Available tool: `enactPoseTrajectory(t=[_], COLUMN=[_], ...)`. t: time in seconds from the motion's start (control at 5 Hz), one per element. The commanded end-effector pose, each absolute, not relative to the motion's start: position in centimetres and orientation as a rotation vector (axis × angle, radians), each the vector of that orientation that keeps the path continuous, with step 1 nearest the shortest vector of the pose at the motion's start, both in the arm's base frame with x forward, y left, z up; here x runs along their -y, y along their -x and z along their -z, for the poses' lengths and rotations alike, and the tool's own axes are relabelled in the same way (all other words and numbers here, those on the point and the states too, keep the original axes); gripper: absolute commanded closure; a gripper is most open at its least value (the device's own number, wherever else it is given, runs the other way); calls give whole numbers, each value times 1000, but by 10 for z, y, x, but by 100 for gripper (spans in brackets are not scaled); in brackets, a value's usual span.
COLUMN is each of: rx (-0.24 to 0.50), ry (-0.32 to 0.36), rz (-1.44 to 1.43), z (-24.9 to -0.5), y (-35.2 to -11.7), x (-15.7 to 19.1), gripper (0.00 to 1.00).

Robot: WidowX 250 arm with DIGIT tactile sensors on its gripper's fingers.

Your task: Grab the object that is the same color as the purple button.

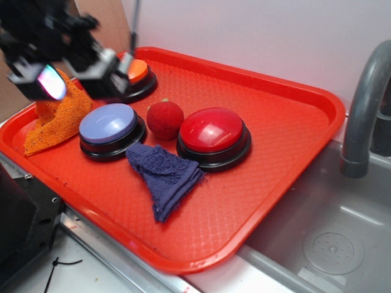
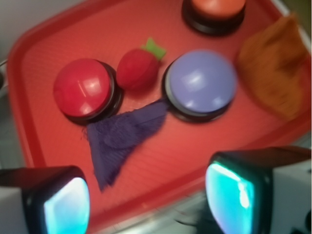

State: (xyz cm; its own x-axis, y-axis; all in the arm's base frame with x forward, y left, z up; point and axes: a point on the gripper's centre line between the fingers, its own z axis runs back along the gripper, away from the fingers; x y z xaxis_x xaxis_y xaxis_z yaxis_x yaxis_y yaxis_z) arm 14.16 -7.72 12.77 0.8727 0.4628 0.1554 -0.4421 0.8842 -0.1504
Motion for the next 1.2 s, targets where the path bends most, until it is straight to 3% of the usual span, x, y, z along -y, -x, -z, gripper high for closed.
enactPoseTrajectory(t=[0.0, 0.4, 0.6, 0.8, 1.0], rx=[192, 126, 117, 118, 125], ry=[153, 154, 116, 103, 96], rz=[-558, -501, -495, -507, -513], z=[-75, -30, -19, -16, -16], y=[-173, -180, -180, -182, -183], x=[105, 119, 118, 114, 110], gripper=[0, 0, 0, 13, 100])
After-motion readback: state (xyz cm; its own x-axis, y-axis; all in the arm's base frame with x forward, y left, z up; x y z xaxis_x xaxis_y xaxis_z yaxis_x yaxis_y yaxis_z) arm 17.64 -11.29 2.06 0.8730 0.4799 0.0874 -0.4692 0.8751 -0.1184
